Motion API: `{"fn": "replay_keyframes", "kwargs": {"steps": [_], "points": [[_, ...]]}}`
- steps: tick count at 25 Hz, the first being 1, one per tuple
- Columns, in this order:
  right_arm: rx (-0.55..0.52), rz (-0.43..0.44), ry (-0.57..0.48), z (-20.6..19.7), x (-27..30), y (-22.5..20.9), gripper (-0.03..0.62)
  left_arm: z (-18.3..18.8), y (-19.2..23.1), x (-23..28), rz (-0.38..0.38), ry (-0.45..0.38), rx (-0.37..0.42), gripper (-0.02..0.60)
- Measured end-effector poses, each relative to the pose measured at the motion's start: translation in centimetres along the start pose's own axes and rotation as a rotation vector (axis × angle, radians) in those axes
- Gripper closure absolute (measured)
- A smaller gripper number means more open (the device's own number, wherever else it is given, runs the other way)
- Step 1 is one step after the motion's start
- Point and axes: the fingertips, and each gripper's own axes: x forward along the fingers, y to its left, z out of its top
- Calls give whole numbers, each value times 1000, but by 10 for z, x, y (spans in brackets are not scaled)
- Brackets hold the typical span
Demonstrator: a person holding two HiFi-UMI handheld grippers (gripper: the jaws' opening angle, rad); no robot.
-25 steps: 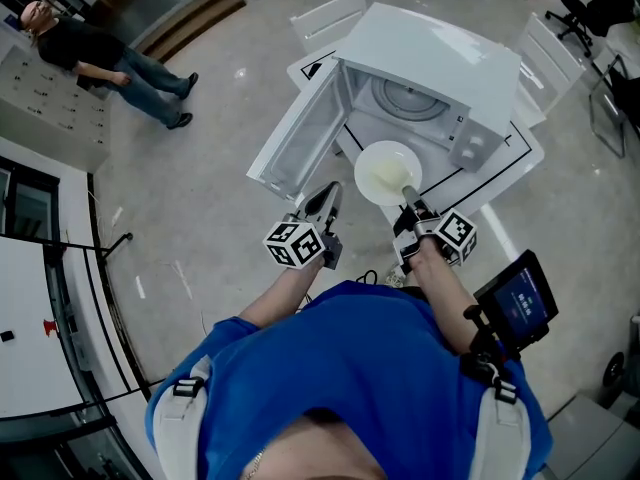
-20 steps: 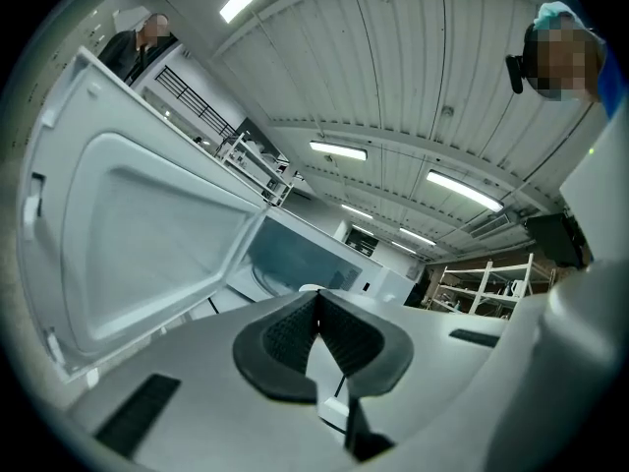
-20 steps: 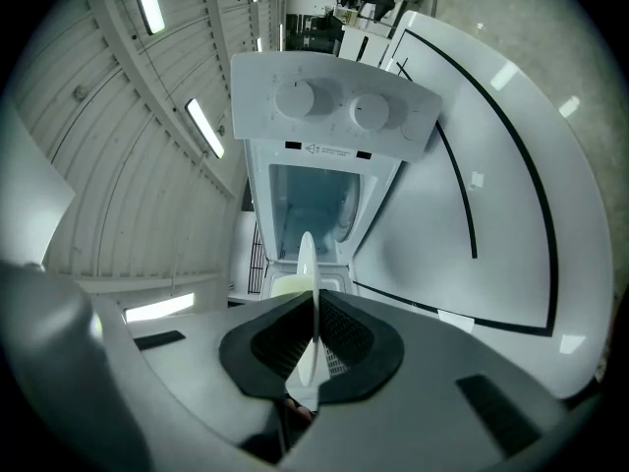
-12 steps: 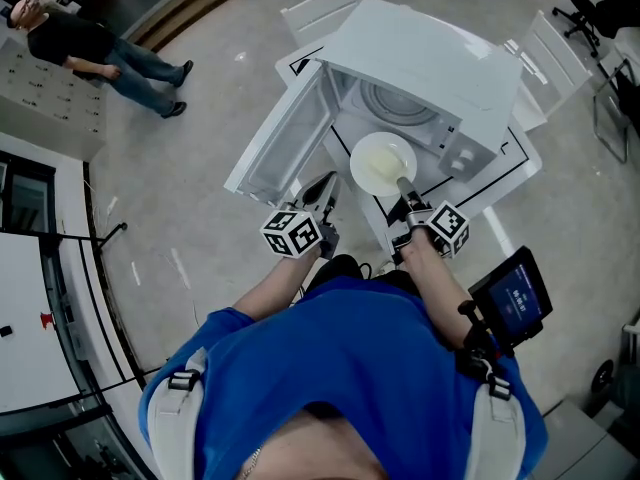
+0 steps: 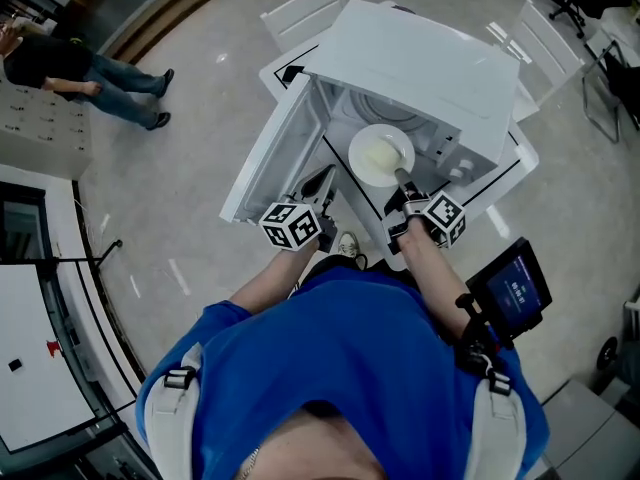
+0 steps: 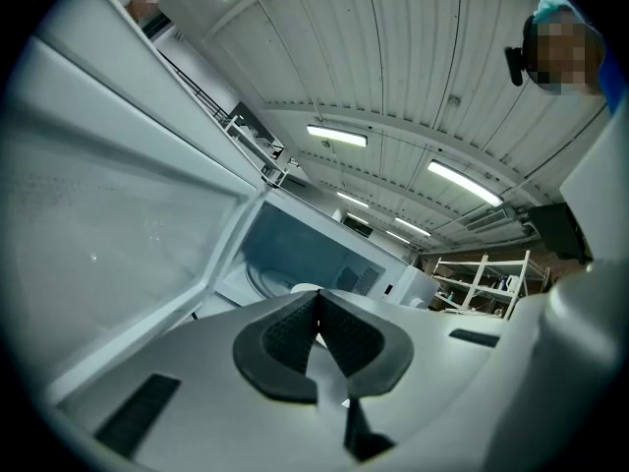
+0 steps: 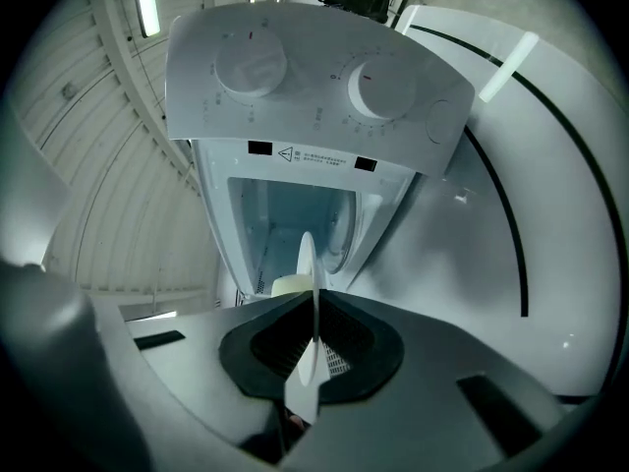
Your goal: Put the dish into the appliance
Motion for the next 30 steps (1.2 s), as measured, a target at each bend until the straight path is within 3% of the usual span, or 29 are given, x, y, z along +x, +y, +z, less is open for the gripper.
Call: {"fn": "replay_keyframes", "kwargs": {"steps": [7,30], "points": [[11,-46,-41,14,53,-26,585,-10,46,41,-26,70,-6,575],[85,-88,-154,36,51,-24,585,-10,16,64,-92,155,-2,575]]}}
